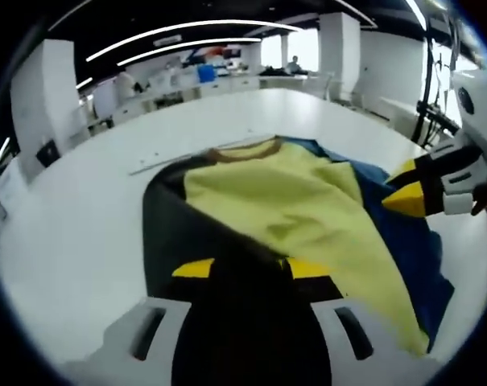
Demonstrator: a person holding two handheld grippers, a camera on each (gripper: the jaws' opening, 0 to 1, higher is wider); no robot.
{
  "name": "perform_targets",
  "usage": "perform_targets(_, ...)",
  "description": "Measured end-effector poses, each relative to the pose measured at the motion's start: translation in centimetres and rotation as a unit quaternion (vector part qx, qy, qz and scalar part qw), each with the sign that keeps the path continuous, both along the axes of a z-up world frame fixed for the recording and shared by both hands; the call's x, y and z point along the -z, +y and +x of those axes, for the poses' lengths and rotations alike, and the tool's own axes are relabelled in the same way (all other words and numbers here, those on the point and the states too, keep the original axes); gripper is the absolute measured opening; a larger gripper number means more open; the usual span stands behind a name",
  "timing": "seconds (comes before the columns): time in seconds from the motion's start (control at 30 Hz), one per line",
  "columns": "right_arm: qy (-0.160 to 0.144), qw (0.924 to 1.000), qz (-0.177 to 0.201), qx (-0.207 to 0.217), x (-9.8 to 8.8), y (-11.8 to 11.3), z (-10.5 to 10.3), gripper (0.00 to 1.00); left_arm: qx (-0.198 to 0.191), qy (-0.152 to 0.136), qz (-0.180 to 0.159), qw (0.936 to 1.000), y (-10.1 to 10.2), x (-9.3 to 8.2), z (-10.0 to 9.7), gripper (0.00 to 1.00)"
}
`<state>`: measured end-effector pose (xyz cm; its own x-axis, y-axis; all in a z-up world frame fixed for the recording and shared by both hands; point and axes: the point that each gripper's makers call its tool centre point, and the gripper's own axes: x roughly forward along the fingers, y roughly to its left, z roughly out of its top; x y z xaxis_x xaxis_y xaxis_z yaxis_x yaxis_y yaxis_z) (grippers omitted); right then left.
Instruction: Fold the garment on the visible template until the final outline fits inside the template.
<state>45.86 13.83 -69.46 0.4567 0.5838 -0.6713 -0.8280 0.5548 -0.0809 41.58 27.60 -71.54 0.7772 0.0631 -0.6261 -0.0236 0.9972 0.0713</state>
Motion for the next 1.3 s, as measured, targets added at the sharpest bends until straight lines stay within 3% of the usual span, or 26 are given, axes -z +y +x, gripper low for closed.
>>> perform_targets(0.17, -0.009, 1.0000, -0.001, 0.004, -0.2, -0.2, 0.3, 0.00, 0.007, -0.004, 0.012, 0.9999, 0.1, -0.1, 0.0, 0.02)
perform_targets(0.3, -0.016, 0.9999, -0.001, 0.004, -0.5, -0.7, 0.5, 0.00, 0.021, -0.004, 0.029, 0.9994, 0.6, -0.6, -0.3, 0.01)
perform_targets(0.8, -0.009, 0.9987, 0.007, 0.051, -2.0, -3.7, 2.1, 0.00, -0.012, 0.014, 0.058, 0.9982, 6.3, -1.5, -2.7, 0.00)
perform_targets(1.07, -0.016, 0.9931, -0.010, 0.115, -2.2, -8.0, 5.4, 0.00, -0.028, 0.027, 0.071, 0.9967, 9.0, -1.3, -3.5, 0.00)
perform_targets(1.3, -0.019, 0.9905, -0.035, 0.131, -1.8, -10.6, 7.0, 0.00, -0.031, 0.035, 0.086, 0.9952, 10.3, -1.4, -3.9, 0.00)
